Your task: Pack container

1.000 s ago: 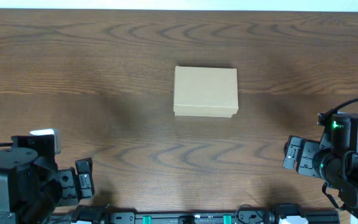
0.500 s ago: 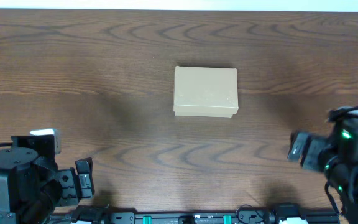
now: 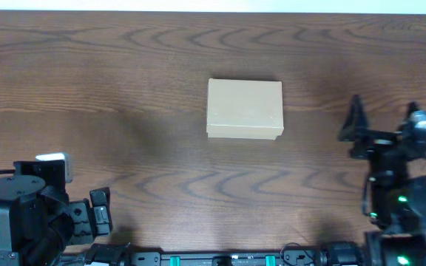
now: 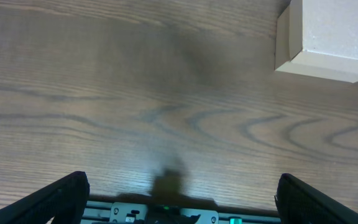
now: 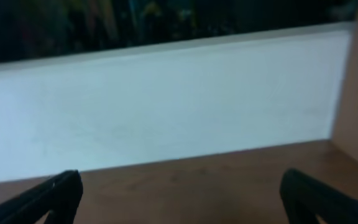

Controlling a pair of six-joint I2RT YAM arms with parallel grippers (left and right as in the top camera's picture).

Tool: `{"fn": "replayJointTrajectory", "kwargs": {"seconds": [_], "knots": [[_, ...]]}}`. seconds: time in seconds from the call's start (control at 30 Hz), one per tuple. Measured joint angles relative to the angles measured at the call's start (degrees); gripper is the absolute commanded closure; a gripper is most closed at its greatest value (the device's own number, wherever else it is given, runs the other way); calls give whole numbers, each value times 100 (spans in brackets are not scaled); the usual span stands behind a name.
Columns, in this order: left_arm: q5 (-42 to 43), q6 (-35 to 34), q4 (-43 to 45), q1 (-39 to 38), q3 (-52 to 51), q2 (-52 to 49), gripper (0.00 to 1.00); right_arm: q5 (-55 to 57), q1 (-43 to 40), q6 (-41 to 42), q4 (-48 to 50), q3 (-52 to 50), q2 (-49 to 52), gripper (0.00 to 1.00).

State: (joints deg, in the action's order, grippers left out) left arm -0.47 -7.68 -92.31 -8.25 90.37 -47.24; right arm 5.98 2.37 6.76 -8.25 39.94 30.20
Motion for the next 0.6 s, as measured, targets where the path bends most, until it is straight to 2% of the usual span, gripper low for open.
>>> {"fn": "replayJointTrajectory", "kwargs": {"seconds": [0.17,0.6], "knots": [[0,0,0,0,0,0,5,-391,0,-339,951,-1408,-455,1],[0,0,-2,0,0,0,5,-579,0,-791,1526,-2627,-1163,1]]}}
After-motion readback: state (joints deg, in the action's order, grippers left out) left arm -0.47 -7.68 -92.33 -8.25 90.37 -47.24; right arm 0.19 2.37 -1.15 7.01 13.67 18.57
